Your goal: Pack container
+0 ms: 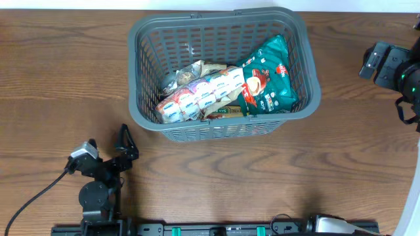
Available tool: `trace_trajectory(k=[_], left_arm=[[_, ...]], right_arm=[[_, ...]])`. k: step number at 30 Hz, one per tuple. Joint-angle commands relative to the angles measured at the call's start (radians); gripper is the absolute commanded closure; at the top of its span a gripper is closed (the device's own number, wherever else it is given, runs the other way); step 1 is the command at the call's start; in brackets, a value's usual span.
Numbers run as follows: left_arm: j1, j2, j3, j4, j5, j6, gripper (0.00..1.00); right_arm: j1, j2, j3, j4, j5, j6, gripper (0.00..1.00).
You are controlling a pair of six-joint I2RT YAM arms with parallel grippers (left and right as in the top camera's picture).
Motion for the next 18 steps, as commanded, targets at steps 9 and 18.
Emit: trace_trajectory(k=[9,18], left_arm=[[-0.002,0.000,-0.021,-0.040,-0.012,0.340,0.01],[-0.002,0.000,-0.021,-0.040,-0.012,0.441,0.01]], right_arm=[[-0.006,0.001,0.012,-0.001,0.013,0.010,0.01],[-0.006,0.001,0.012,-0.001,0.013,0.010,0.01]])
